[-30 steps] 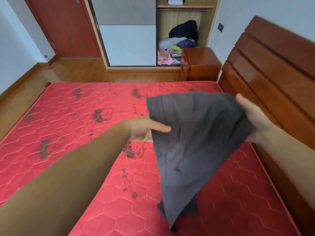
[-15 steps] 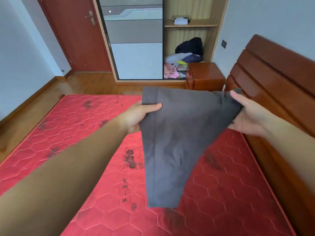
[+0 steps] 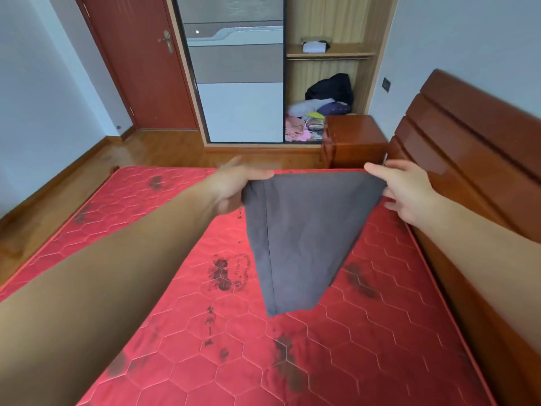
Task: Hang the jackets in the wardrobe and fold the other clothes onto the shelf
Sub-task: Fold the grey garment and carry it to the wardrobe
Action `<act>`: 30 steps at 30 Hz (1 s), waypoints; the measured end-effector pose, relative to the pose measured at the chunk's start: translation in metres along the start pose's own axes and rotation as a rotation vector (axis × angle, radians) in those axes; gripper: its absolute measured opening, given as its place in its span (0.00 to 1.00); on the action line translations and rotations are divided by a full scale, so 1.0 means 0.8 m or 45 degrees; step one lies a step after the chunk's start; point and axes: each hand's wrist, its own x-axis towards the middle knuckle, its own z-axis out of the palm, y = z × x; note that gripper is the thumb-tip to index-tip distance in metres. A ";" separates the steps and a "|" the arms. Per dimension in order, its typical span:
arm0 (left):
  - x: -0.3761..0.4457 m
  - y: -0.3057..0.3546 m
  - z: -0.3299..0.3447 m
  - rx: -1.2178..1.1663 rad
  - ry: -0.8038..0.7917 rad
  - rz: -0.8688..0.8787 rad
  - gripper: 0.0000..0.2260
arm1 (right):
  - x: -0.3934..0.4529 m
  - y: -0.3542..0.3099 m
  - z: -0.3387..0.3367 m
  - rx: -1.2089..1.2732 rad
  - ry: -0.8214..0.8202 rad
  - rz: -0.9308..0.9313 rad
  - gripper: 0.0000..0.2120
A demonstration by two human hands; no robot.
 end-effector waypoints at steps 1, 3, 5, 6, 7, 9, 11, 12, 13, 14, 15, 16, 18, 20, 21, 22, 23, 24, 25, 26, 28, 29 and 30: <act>-0.001 0.004 0.003 -0.014 -0.027 0.073 0.39 | 0.000 -0.004 -0.004 -0.027 -0.094 -0.007 0.34; -0.009 0.015 0.007 0.152 -0.084 0.195 0.43 | 0.002 -0.014 -0.013 -0.110 -0.270 -0.026 0.37; -0.015 0.030 0.010 0.504 -0.055 0.307 0.45 | 0.005 -0.025 -0.020 -0.096 -0.298 -0.075 0.34; -0.017 0.038 0.011 0.705 -0.007 0.351 0.45 | 0.006 -0.031 -0.022 -0.057 -0.277 -0.092 0.32; -0.017 0.045 0.012 0.877 0.044 0.383 0.45 | 0.006 -0.038 -0.022 -0.034 -0.255 -0.094 0.30; -0.017 0.057 0.016 1.046 0.148 0.408 0.43 | 0.008 -0.052 -0.020 -0.057 -0.215 -0.061 0.27; -0.015 0.062 0.020 1.050 0.244 0.369 0.41 | 0.007 -0.064 -0.013 -0.103 -0.184 -0.036 0.24; -0.015 0.065 0.022 1.023 0.279 0.325 0.40 | 0.005 -0.069 -0.010 -0.124 -0.161 -0.040 0.22; -0.014 0.067 0.023 0.966 0.285 0.262 0.40 | 0.004 -0.073 -0.008 -0.149 -0.137 -0.052 0.20; -0.012 0.068 0.023 0.859 0.265 0.197 0.40 | 0.002 -0.076 -0.007 -0.174 -0.124 -0.058 0.18; -0.011 0.068 0.023 0.715 0.229 0.134 0.41 | 0.001 -0.078 -0.007 -0.181 -0.126 -0.048 0.16; -0.013 0.069 0.023 0.564 0.183 0.071 0.41 | 0.001 -0.080 -0.009 -0.165 -0.135 -0.026 0.15; -0.018 0.070 0.025 0.333 0.100 -0.007 0.39 | 0.002 -0.082 -0.014 -0.093 -0.163 0.021 0.13; -0.019 0.066 0.030 0.125 0.073 0.020 0.37 | 0.000 -0.078 -0.017 -0.098 -0.263 0.038 0.11; -0.018 0.064 0.033 0.014 0.061 0.048 0.36 | -0.004 -0.074 -0.018 -0.171 -0.367 0.039 0.13; -0.017 0.061 0.037 -0.087 0.046 0.070 0.36 | -0.007 -0.071 -0.020 -0.244 -0.481 0.030 0.17; -0.017 0.060 0.040 -0.143 0.013 0.089 0.36 | -0.008 -0.068 -0.021 -0.277 -0.561 0.006 0.21; -0.019 0.059 0.044 -0.129 -0.032 0.098 0.36 | -0.008 -0.067 -0.023 -0.272 -0.584 -0.014 0.23; -0.020 0.058 0.045 -0.042 -0.084 0.099 0.38 | -0.006 -0.067 -0.024 -0.244 -0.566 -0.027 0.24; -0.030 0.060 0.047 0.126 -0.141 0.102 0.41 | -0.003 -0.068 -0.025 -0.208 -0.532 -0.033 0.24; -0.044 0.062 0.050 0.593 -0.196 0.081 0.46 | 0.003 -0.069 -0.026 -0.120 -0.458 -0.021 0.22; -0.048 0.060 0.053 0.721 -0.195 0.078 0.47 | 0.004 -0.069 -0.028 -0.061 -0.437 -0.008 0.20; -0.049 0.056 0.055 0.719 -0.192 0.100 0.48 | 0.003 -0.067 -0.030 -0.015 -0.448 0.009 0.20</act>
